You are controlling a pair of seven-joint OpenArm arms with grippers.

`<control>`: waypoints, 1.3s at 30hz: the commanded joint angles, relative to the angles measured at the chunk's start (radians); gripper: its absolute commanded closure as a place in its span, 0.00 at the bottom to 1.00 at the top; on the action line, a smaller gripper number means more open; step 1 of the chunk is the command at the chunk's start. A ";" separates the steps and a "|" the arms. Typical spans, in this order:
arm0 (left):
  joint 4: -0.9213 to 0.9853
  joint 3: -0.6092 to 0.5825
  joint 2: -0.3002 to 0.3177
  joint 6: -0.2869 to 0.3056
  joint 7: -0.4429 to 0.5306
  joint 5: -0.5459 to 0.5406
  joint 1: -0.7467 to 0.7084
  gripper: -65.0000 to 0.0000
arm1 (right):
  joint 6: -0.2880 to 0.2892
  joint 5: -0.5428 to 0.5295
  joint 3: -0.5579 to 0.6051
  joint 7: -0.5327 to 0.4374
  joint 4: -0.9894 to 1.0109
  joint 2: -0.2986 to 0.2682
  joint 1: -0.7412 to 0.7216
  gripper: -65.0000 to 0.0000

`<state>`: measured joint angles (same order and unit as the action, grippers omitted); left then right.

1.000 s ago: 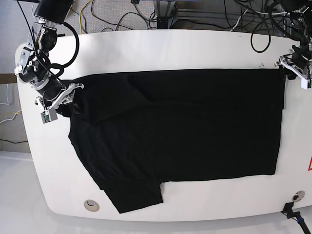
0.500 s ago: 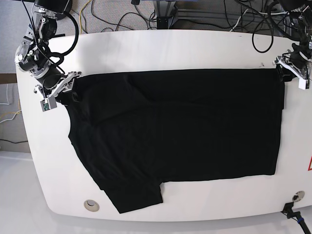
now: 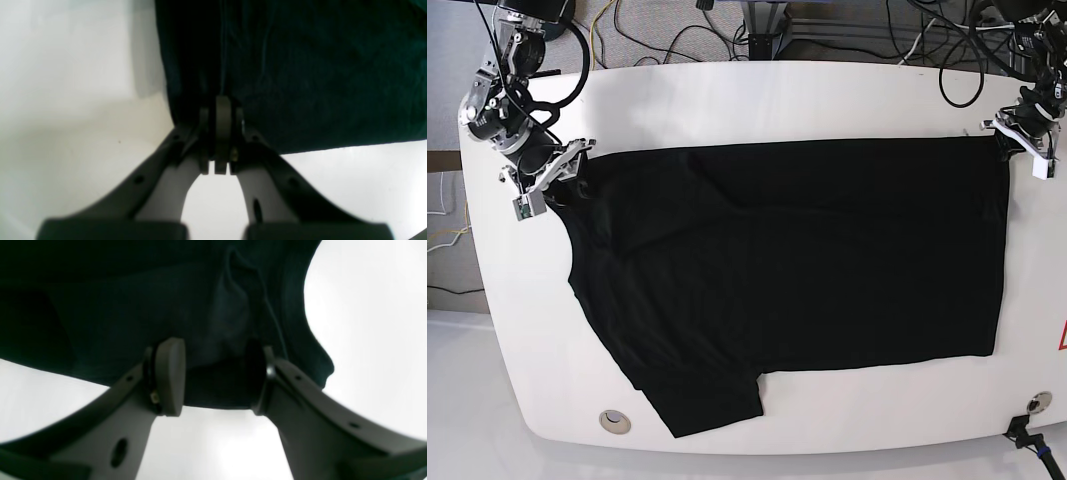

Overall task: Fold the T-shirt properly
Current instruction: 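Hold the shirt edge and adjust the right gripper's grip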

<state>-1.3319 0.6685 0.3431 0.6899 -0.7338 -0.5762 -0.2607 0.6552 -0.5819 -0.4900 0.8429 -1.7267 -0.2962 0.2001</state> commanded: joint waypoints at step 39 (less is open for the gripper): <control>-0.018 -0.005 0.015 0.007 -0.009 -0.012 -0.004 1.00 | 0.037 -0.038 -0.070 -0.041 0.104 -0.029 0.008 0.54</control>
<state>-1.3373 0.6601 0.3389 0.6933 -0.7433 -0.5877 -0.2687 0.6811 -0.5861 -0.5591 0.8230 -1.6043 -0.3099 0.2142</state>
